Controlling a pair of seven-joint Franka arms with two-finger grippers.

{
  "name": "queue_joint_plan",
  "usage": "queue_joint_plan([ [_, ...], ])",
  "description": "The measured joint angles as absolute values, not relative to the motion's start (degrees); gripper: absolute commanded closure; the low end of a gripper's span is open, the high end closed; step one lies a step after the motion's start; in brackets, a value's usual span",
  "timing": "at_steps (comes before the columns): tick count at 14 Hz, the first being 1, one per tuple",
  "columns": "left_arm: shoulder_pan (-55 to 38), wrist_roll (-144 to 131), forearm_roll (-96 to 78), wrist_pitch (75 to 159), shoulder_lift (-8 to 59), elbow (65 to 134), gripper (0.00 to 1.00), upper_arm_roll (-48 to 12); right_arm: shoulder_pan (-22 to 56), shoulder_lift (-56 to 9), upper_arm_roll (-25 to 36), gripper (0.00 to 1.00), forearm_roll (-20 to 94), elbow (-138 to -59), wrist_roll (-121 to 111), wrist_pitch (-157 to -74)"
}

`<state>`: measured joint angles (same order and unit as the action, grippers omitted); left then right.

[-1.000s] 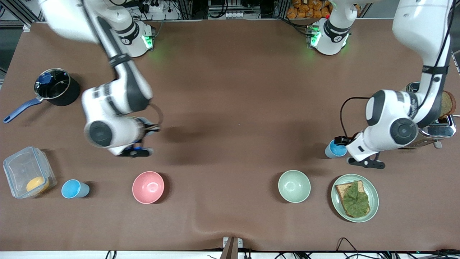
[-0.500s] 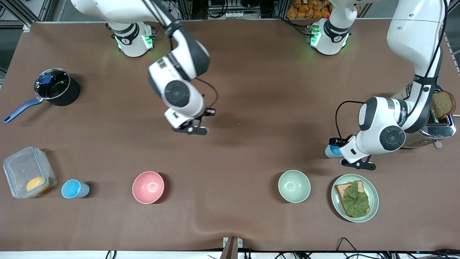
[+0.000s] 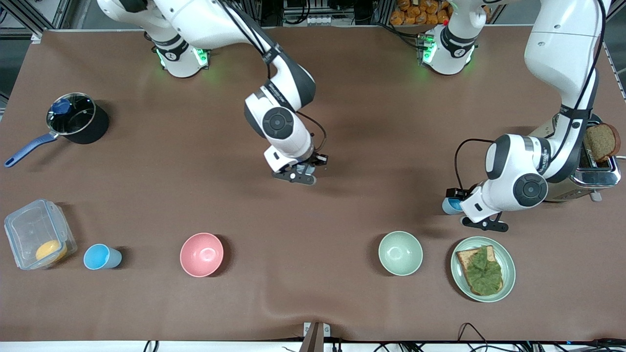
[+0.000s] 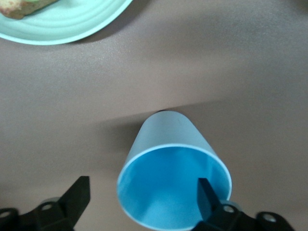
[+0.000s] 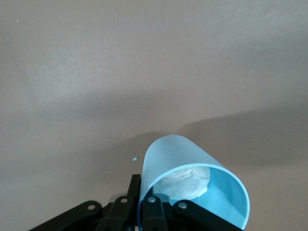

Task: Stack blue cups with both arms
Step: 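Set the cup at table center with the right gripper while the left gripper grasps, then lift the blue cup with the left gripper while the right arm retracts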

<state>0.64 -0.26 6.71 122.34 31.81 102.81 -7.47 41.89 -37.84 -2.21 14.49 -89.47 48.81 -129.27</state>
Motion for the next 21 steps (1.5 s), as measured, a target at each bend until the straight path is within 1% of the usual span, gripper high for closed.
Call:
queue_joint_plan([
  [1,0.6,-1.0,6.7,122.6,32.1,102.8,1.0,-7.5,42.3,-38.6,-2.2,1.0,14.6,-89.4,48.9,-129.8],
  [2,0.6,-1.5,6.7,122.7,32.2,102.8,1.0,-7.5,42.6,-39.2,-2.2,0.98,14.6,-89.4,48.9,-129.8],
  [3,0.6,-1.6,6.7,122.7,32.3,102.8,1.0,-7.5,42.9,-39.6,-2.2,0.84,14.6,-89.4,48.9,-129.9],
  [4,0.6,-1.7,6.7,122.7,32.4,102.8,1.0,-7.5,43.4,-39.9,-2.2,0.76,14.6,-89.3,48.9,-130.0],
  [5,0.6,-1.7,6.7,122.8,32.4,102.8,1.0,-7.5,43.7,-40.0,-2.2,0.62,14.6,-89.2,49.0,-130.1],
  [6,0.6,-1.7,7.1,122.9,32.4,102.8,1.0,-7.5,43.8,-40.1,-2.2,0.25,14.6,-89.1,49.0,-130.1],
  [7,0.6,-1.7,8.0,123.1,32.4,102.8,1.0,-7.5,43.8,-40.1,-2.2,0.0,14.6,-89.0,49.0,-130.1],
  [11,0.6,-1.7,8.5,123.7,32.4,102.7,1.0,-7.5,43.8,-40.0,-2.0,0.0,14.6,-88.1,49.0,-130.0],
  [13,0.6,-1.7,8.5,123.8,32.4,102.5,1.0,-7.5,43.7,-39.6,-1.4,0.0,14.6,-86.4,49.0,-128.4],
  [15,0.7,-2.1,8.5,124.0,32.2,101.9,1.0,-7.5,42.8,-38.3,-0.6,0.0,14.6,-83.5,49.0,-122.4],
  [17,0.9,-4.0,8.2,124.1,31.1,101.3,1.0,-7.5,40.2,-35.9,-0.1,0.0,14.5,-80.8,48.6,-115.5],
  [21,1.3,-6.9,1.0,124.3,27.3,99.2,1.0,-7.4,31.2,-29.0,0.6,0.0,13.9,-79.6,37.7,-105.7],
])
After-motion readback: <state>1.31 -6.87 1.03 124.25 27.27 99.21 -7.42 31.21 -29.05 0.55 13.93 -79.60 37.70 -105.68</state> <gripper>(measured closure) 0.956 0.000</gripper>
